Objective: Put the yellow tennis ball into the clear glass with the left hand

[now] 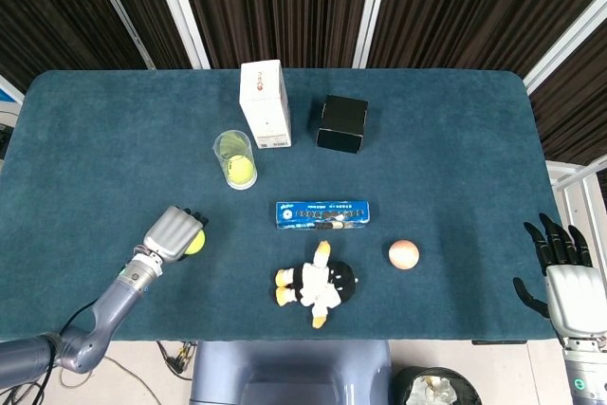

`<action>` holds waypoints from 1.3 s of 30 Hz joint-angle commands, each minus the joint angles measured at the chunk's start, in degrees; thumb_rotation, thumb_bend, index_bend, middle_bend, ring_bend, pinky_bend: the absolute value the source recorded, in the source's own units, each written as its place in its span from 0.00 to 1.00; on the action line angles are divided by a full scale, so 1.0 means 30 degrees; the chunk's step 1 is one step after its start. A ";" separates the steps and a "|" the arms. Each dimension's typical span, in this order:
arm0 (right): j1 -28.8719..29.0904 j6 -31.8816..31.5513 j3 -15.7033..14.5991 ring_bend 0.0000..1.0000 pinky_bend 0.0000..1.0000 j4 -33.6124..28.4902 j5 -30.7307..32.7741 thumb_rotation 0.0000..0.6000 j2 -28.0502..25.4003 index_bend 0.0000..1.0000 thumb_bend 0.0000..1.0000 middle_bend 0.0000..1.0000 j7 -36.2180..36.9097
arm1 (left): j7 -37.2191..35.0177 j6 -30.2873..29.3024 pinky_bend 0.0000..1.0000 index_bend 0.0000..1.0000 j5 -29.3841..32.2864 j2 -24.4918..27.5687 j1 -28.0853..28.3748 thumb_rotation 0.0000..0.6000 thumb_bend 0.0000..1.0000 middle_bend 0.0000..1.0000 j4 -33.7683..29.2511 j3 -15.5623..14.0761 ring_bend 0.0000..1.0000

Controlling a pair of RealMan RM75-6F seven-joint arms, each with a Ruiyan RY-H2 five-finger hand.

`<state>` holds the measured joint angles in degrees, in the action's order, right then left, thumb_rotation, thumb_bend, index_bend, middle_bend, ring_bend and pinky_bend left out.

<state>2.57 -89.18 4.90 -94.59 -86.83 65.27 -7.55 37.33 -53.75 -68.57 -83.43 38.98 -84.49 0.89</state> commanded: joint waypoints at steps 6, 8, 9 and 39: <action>0.0012 0.0090 -0.0028 0.11 0.05 -0.0045 0.0037 1.00 -0.0023 0.13 0.35 0.04 -0.0051 | -0.1754 -0.1435 0.60 0.49 -0.1078 0.1671 -0.0243 1.00 0.27 0.51 -0.1773 0.0806 0.47; 0.0022 0.0121 -0.0032 0.11 0.05 -0.0056 0.0050 1.00 -0.0015 0.13 0.35 0.04 -0.0076 | -0.2234 -0.1714 0.60 0.49 -0.1241 0.2300 -0.0214 1.00 0.27 0.51 -0.2445 0.1183 0.47; 0.0029 0.0148 -0.0044 0.11 0.05 -0.0064 0.0053 1.00 -0.0004 0.13 0.35 0.04 -0.0106 | -0.2402 -0.1921 0.60 0.48 -0.1346 0.2690 -0.0156 1.00 0.27 0.51 -0.2834 0.1469 0.47; 0.0095 0.0358 -0.0019 0.11 0.05 -0.0044 0.0319 1.00 0.0078 0.13 0.35 0.04 -0.0392 | 0.3214 -0.3134 0.60 0.47 0.8370 0.1336 0.5922 1.00 0.24 0.49 -0.3879 0.6713 0.47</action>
<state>2.89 -88.07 4.83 -94.70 -85.89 65.54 -8.76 45.96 -62.46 -44.64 -78.33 55.74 -97.23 20.86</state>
